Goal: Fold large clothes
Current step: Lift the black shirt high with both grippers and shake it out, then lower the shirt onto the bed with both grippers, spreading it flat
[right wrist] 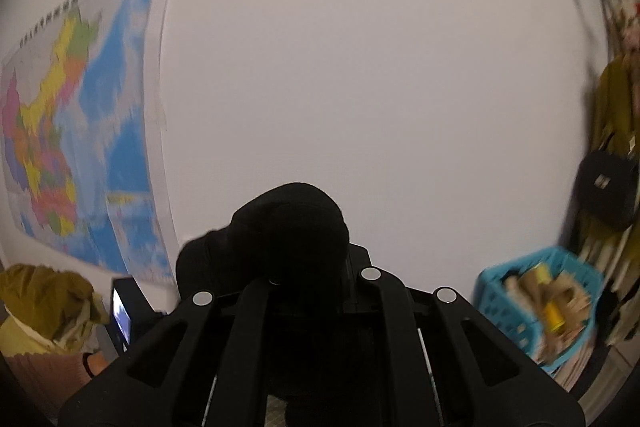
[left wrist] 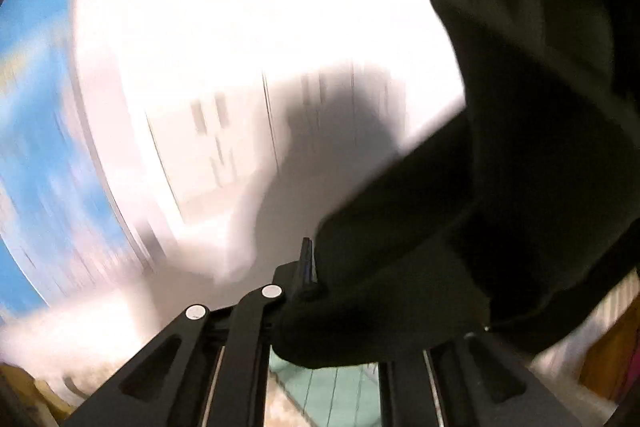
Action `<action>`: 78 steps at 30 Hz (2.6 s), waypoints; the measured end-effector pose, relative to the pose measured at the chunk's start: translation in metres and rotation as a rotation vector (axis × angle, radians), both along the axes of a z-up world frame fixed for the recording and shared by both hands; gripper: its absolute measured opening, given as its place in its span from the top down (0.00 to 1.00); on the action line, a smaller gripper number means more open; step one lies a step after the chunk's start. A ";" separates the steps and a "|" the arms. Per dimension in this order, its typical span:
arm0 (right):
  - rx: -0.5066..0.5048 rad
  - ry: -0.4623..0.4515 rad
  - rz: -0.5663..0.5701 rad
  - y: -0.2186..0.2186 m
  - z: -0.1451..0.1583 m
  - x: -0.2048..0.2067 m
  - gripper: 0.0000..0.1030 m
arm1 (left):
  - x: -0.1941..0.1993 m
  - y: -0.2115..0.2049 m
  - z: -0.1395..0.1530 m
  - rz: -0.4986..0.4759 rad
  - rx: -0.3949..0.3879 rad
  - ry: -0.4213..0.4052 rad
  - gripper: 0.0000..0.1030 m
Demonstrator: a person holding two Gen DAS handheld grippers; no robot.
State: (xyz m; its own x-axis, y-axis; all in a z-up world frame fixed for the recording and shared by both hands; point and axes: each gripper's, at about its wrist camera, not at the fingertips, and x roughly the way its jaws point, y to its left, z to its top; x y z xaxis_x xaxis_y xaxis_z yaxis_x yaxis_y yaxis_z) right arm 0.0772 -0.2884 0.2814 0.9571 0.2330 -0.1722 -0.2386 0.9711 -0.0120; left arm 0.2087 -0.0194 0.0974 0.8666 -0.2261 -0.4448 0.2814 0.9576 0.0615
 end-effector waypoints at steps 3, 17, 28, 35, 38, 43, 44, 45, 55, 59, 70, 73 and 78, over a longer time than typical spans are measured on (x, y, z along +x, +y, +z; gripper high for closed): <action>0.003 -0.116 -0.038 -0.015 0.040 -0.047 0.94 | -0.017 0.010 0.059 0.039 -0.050 -0.115 0.92; 0.066 -0.304 0.151 -0.028 0.098 -0.228 0.95 | -0.320 0.104 0.234 0.239 -0.070 -0.615 0.90; 0.136 -0.108 0.494 0.033 0.029 -0.212 0.94 | -0.419 0.123 0.191 0.460 0.190 -0.441 0.89; 0.113 0.288 0.459 0.109 -0.098 -0.045 0.94 | -0.271 0.177 0.047 0.525 0.176 0.073 0.89; 0.123 0.467 0.416 0.139 -0.172 0.028 0.94 | -0.206 0.197 -0.036 0.565 0.192 0.244 0.89; 0.111 0.625 0.364 0.173 -0.248 0.094 0.94 | -0.147 0.229 -0.102 0.594 0.132 0.411 0.89; 0.148 0.638 0.363 0.166 -0.252 0.102 0.94 | -0.139 0.239 -0.105 0.585 0.086 0.440 0.89; 0.174 0.646 0.363 0.163 -0.254 0.108 0.94 | -0.133 0.247 -0.108 0.575 0.057 0.463 0.89; 0.145 0.891 0.193 0.172 -0.328 0.171 0.49 | -0.112 0.269 -0.135 0.608 0.120 0.596 0.42; 0.060 0.751 0.174 0.159 -0.292 0.142 0.32 | -0.139 0.264 -0.106 0.466 0.109 0.505 0.37; -0.099 0.801 0.482 0.232 -0.319 0.086 0.38 | -0.161 0.200 -0.117 0.014 0.056 0.518 0.30; -0.163 0.778 0.447 0.248 -0.331 0.093 0.60 | -0.144 0.189 -0.136 0.039 0.096 0.577 0.33; -0.274 0.682 0.401 0.263 -0.325 0.094 0.78 | -0.124 0.187 -0.145 0.075 0.091 0.582 0.49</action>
